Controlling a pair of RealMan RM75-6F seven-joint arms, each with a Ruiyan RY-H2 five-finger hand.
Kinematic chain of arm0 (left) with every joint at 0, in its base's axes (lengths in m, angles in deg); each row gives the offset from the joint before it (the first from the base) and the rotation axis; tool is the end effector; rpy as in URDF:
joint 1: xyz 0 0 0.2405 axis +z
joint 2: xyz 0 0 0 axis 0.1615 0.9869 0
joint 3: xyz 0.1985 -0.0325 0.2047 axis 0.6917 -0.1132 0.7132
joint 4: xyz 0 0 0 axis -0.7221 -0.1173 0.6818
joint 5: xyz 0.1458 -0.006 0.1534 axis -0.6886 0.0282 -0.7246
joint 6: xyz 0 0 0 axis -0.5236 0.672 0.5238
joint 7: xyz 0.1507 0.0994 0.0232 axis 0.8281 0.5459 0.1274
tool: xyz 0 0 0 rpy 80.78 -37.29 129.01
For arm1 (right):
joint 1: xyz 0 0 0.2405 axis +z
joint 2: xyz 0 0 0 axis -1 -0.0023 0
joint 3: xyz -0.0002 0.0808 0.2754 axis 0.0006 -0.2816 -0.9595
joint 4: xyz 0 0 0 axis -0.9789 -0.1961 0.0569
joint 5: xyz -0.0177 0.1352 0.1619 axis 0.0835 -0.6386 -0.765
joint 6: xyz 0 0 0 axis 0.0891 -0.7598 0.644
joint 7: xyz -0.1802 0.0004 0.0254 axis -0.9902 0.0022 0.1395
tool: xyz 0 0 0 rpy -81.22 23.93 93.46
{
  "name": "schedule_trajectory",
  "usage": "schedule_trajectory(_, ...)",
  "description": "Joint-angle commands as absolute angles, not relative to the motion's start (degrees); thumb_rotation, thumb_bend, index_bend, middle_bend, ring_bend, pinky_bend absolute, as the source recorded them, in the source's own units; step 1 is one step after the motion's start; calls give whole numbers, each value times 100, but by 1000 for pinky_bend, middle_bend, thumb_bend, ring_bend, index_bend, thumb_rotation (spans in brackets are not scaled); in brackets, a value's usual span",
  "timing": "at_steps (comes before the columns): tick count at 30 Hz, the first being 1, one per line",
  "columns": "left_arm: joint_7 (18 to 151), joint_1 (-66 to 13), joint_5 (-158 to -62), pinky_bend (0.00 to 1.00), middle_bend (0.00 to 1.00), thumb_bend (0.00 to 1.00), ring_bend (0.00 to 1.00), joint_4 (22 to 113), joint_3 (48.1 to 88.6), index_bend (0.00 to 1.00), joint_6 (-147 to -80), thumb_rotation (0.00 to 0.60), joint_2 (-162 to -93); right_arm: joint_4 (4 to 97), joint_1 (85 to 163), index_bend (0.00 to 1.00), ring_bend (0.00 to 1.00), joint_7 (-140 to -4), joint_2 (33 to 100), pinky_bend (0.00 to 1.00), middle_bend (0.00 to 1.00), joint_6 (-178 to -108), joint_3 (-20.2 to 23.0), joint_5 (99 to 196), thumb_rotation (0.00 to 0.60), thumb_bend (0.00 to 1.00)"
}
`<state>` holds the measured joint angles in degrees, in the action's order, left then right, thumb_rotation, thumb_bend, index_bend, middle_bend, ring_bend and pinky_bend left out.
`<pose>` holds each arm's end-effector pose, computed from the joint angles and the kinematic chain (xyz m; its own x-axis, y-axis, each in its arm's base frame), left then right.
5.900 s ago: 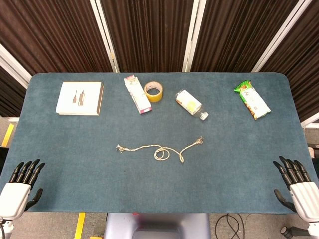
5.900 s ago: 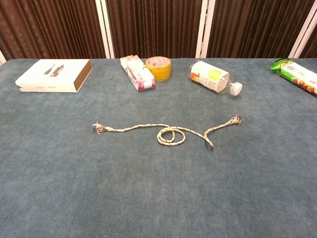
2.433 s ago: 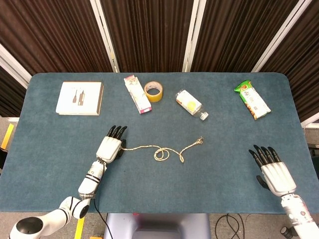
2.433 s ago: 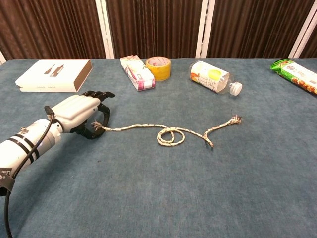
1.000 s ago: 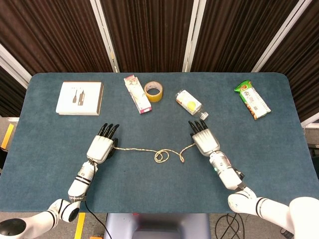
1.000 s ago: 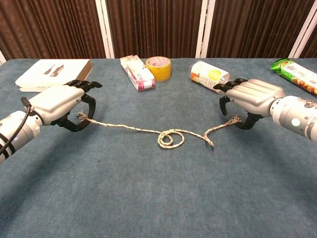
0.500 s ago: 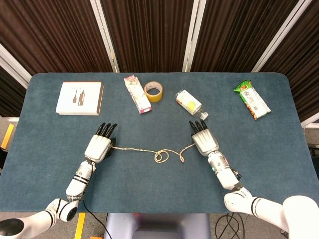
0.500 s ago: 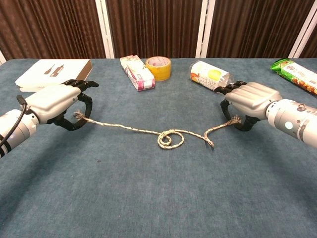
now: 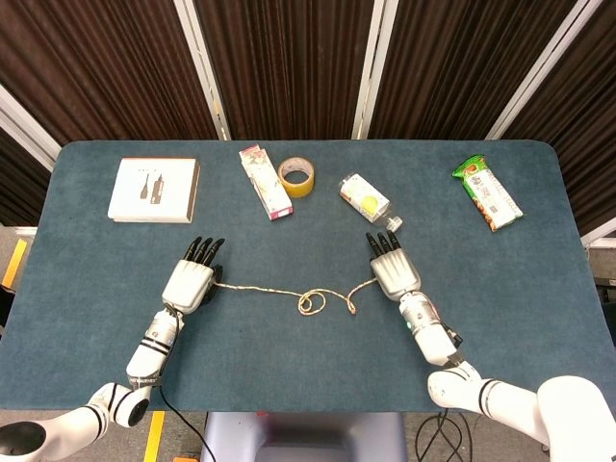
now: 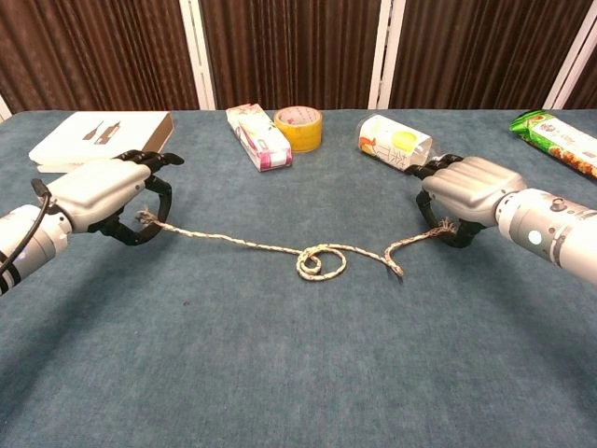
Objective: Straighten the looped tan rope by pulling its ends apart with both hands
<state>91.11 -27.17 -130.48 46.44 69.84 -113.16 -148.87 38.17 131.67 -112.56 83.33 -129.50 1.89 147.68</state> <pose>-0.2323 0.4016 -0.0682 0.5460 0.0635 0.8354 0.7912 -0.3668 -0.4893 -0.2230 -0.4245 -0.0744 0.7993 -0.1583 0.5798 -0.5943 -0.3516 0.7233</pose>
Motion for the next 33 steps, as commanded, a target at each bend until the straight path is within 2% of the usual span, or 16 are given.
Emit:
schedule_trajectory(1, 9126, -2747, -13027, 63, 43, 439, 0, 4664, 6958, 601, -11273, 600, -14866, 3783, 13180, 656, 0, -11238, 8348, 0, 0, -12962, 206, 14772, 600, 522)
schedule_trajectory(15, 9223, -2682, -13016, 63, 43, 457, 0, 4736, 6968, 602, -11369, 600, -14748, 3822, 13187, 693, 0, -11225, 8252, 0, 0, -13068, 233, 14707, 600, 573)
schedule_trajectory(24, 9290, -2540, -13033, 64, 43, 456, 0, 4834, 6993, 609, -11558, 600, -14438, 4434, 12909, 706, 0, -10958, 7502, 0, 0, -13441, 248, 14807, 600, 573)
schedule_trajectory(33, 9238, -2216, -13196, 64, 44, 456, 0, 5099, 7205, 609, -11897, 600, -13941, 4830, 12382, 706, 0, -10381, 6622, 0, 0, -13825, 403, 14938, 600, 574)
